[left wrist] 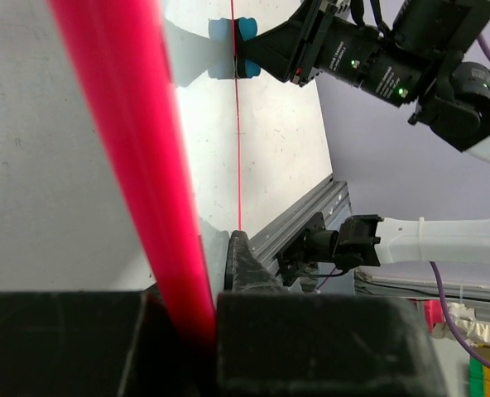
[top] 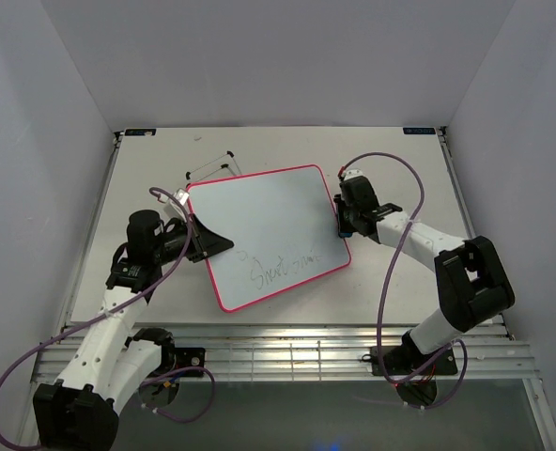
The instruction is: Erase the whiteboard
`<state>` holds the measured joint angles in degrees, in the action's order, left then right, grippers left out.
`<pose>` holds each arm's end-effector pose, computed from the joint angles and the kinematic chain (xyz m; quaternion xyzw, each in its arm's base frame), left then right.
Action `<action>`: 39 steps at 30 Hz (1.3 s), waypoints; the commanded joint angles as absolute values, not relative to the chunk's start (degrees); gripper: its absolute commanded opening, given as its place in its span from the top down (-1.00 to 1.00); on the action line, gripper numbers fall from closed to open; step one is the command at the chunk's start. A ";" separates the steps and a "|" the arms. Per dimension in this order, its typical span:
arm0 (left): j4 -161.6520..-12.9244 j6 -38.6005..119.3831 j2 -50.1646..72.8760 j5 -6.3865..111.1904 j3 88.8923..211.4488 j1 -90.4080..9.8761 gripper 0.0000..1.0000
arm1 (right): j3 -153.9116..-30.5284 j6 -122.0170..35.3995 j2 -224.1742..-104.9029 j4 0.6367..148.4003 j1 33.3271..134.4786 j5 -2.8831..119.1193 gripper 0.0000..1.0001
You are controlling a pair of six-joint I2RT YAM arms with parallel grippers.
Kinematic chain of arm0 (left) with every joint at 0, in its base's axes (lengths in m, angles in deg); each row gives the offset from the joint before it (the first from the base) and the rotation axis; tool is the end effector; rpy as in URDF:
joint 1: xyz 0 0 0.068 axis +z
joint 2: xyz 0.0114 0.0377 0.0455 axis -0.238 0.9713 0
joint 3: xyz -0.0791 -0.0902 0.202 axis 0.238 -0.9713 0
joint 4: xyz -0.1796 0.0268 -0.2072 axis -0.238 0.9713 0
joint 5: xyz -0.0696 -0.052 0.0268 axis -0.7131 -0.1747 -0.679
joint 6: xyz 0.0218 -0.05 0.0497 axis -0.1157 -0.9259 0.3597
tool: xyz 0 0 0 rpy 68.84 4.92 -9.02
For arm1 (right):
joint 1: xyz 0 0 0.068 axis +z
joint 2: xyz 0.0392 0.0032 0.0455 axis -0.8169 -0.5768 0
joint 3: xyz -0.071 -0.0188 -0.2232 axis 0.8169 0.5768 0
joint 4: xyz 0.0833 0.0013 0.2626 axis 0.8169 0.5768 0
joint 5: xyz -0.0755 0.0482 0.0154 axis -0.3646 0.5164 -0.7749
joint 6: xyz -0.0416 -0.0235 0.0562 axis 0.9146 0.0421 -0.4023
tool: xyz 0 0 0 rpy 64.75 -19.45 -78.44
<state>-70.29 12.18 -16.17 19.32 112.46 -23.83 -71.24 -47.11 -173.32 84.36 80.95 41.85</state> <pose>0.2312 -0.0824 0.2211 -0.0311 0.8228 -0.4770 0.3073 0.3278 0.1508 0.1408 -0.0968 0.9187 0.0527 0.3791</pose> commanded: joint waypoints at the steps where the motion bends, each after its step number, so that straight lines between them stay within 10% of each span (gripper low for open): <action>1: -70.15 26.22 -15.01 17.33 112.02 -26.86 1.00 | -71.96 -58.98 -171.26 77.63 93.78 48.39 0.84; 25: -67.08 26.13 -15.62 25.15 113.07 -26.95 1.00 | -63.79 -57.77 -161.36 73.83 92.22 55.58 0.83; 27: -66.64 25.96 -16.41 26.65 113.07 -26.86 1.00 | -62.47 -58.20 -158.27 78.64 90.12 51.72 0.64; 28: -66.55 25.96 -16.76 27.00 113.07 -26.86 1.00 | -60.20 -59.33 -154.95 79.63 89.15 50.66 0.14; 33: -66.46 25.78 -17.73 27.44 112.98 -26.86 1.00 | -55.00 -62.77 -147.01 88.41 82.03 40.74 -0.90; 39: -65.50 25.87 -15.36 28.14 113.51 -26.86 1.00 | -54.20 -67.78 -146.38 95.02 82.02 31.32 -0.79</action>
